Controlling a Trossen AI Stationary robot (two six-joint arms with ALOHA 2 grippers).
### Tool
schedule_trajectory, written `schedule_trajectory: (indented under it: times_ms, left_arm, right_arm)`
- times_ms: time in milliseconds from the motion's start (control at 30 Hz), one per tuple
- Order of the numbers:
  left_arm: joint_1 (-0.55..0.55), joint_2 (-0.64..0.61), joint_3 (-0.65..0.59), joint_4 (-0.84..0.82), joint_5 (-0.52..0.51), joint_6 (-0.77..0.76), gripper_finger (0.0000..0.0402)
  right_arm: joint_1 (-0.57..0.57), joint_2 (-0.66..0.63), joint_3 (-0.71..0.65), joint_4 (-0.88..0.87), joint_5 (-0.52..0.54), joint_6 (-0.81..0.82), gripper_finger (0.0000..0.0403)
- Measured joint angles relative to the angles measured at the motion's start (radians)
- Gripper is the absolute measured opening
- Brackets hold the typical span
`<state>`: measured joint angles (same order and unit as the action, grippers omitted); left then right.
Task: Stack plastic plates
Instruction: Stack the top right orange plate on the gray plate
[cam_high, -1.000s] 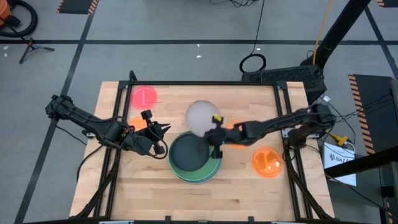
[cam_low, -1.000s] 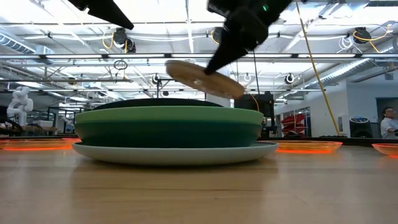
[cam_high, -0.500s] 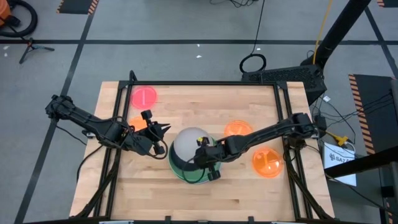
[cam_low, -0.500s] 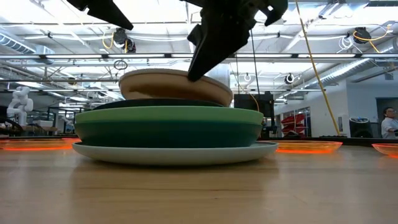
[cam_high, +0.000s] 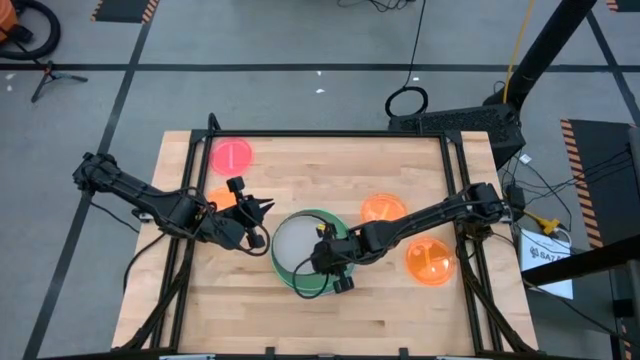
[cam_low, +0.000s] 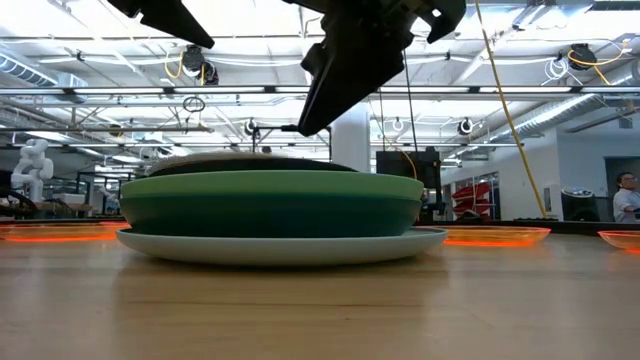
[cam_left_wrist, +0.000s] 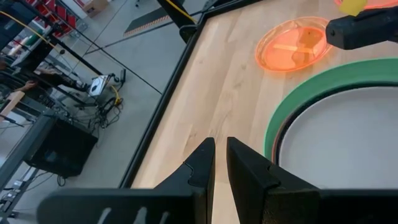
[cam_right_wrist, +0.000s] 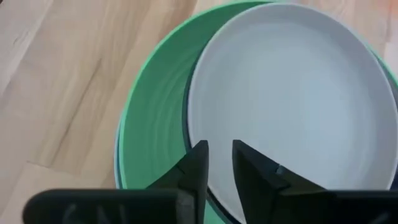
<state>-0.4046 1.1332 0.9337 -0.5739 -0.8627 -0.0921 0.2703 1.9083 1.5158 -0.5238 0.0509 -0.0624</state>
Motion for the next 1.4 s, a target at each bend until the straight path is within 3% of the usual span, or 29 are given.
schedule_trajectory:
  times_ms: [200,533,800,1033,1400]
  left_arm:
    - [0.0,0.0,0.0,-0.002,0.0,-0.009,0.0049]
    - [0.0,0.0,0.0,-0.026,0.0,-0.038,0.0049]
    - [0.0,0.0,0.0,-0.029,0.0,-0.067,0.0049]
    - [-0.003,0.0,0.0,-0.029,0.001,-0.075,0.0049]
    - [-0.002,0.0,0.0,-0.024,0.001,-0.071,0.0049]
  right_arm:
    - [0.0,-0.004,0.0,-0.021,0.047,0.028,0.0074]
    - [0.0,-0.09,0.0,-0.28,0.189,0.153,0.0074]
    - [0.002,-0.135,-0.016,-0.489,0.191,0.301,0.0074]
    - [0.016,-0.198,-0.231,-0.373,0.184,0.273,0.0074]
    - [-0.008,-0.456,-0.654,-0.067,0.184,0.458,0.0076]
